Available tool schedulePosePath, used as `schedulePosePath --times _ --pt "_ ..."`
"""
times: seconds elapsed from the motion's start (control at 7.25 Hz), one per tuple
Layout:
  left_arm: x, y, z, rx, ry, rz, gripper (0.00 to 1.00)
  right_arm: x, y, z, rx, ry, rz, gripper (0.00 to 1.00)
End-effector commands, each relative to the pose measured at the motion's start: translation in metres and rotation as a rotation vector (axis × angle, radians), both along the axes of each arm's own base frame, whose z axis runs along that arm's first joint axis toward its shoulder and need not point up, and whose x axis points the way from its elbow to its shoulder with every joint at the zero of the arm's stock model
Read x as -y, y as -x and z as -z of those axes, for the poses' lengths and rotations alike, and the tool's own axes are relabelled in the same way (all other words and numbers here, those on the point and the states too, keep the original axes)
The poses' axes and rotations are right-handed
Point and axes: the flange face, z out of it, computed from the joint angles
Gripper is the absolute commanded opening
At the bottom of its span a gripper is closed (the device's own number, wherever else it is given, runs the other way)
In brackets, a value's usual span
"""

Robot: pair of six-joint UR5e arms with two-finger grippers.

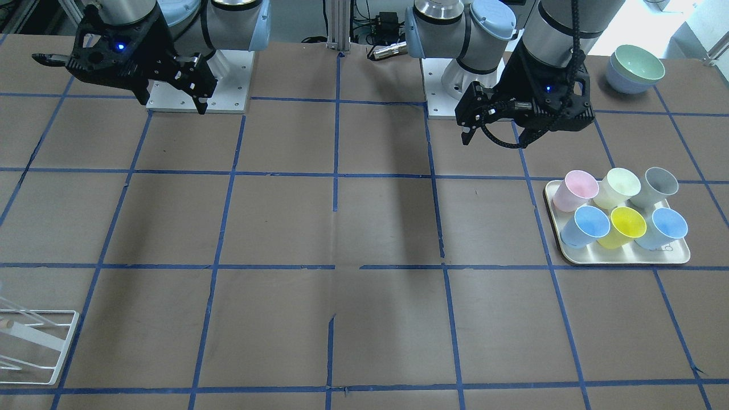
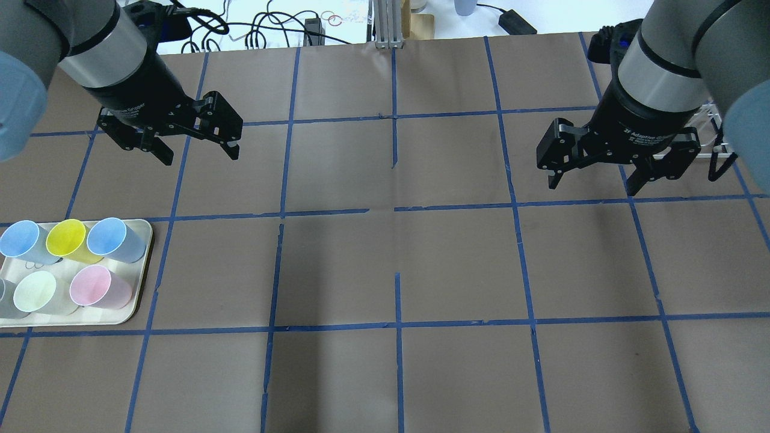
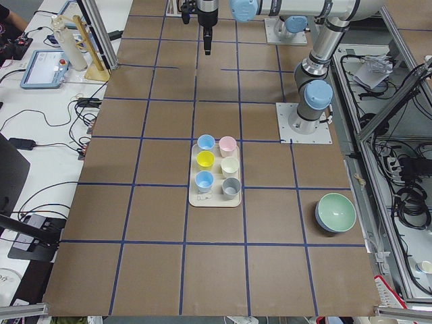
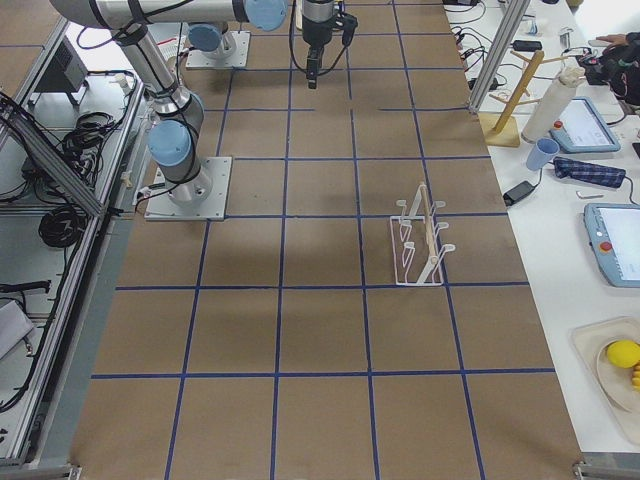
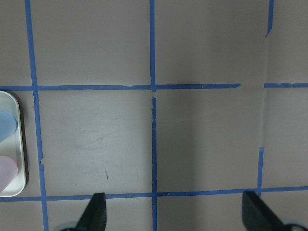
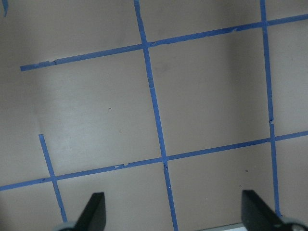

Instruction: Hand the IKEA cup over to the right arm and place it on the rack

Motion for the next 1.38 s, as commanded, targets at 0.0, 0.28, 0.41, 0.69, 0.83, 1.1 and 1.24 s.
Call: schedulePosePath --times 0.0,0.28,0.41,0.69,0.83,1.1,1.24 --pt "0.001 0.000 0.000 -0.001 0.002 -0.001 1.00 -0.001 0.000 -0.002 0.001 0.007 0.002 1.00" --pt "0.000 0.000 0.000 -0.001 0.002 0.001 1.00 -0.002 -0.002 -0.002 0.004 0.008 -0.001 1.00" --pt "0.001 0.000 0.000 -0.001 0.002 0.001 1.00 -0.002 -0.002 -0.001 0.002 0.005 -0.001 1.00" --pt "0.000 0.000 0.000 -0.001 0.001 0.004 1.00 -0.003 -0.002 0.001 -0.001 0.000 -0.001 1.00" --pt "0.001 -0.003 0.000 -0.001 0.001 0.001 1.00 -0.003 -0.002 0.001 -0.002 -0.002 -0.004 1.00" --pt "0.004 -0.021 0.000 0.013 0.001 0.001 1.00 -0.003 -0.002 0.002 -0.002 -0.002 -0.004 1.00" --pt "0.009 -0.060 0.001 0.090 -0.008 0.039 1.00 -0.003 -0.002 0.003 -0.004 -0.006 -0.007 1.00"
